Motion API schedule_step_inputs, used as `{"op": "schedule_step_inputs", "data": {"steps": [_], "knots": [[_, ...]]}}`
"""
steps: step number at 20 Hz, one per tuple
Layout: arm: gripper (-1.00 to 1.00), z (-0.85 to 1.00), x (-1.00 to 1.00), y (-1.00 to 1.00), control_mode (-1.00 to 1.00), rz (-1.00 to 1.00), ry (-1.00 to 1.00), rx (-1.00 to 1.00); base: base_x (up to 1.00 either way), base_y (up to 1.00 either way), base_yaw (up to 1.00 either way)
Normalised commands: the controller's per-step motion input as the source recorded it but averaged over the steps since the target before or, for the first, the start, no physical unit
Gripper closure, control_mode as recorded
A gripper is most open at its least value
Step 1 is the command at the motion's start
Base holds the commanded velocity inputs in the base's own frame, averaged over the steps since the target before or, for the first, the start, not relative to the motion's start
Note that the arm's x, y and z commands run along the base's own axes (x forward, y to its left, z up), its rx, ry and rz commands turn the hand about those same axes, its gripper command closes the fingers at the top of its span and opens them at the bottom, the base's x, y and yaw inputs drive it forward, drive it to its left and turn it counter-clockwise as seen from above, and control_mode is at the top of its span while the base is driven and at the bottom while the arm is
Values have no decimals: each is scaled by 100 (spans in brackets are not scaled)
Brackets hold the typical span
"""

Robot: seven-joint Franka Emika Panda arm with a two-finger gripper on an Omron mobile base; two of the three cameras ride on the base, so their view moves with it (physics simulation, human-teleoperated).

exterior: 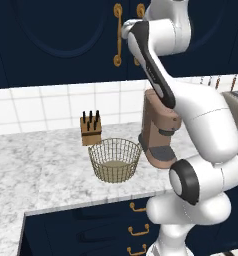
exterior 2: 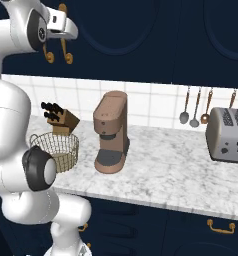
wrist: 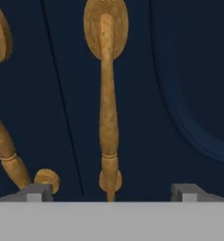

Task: Open the cabinet, pick up the bread from the cabinet and place it in the basket. Then move the basket to the dining counter.

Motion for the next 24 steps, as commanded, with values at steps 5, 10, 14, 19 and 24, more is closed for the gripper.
{"op": "schedule_step_inputs", "data": {"steps": [5, 10, 14, 19, 24], "knots": [[-100, -19, 61, -2, -100, 0, -3, -2, 0, 0, 0], [-100, 0, 56, 0, -100, 0, 3, -2, 0, 0, 0], [-100, 0, 48, 0, -100, 0, 0, 0, 0, 0, 0], [-100, -17, 29, 0, -100, 0, -19, 0, 0, 0, 0], [100, 0, 38, 3, -100, 0, -1, 0, 0, 0, 0]]}}
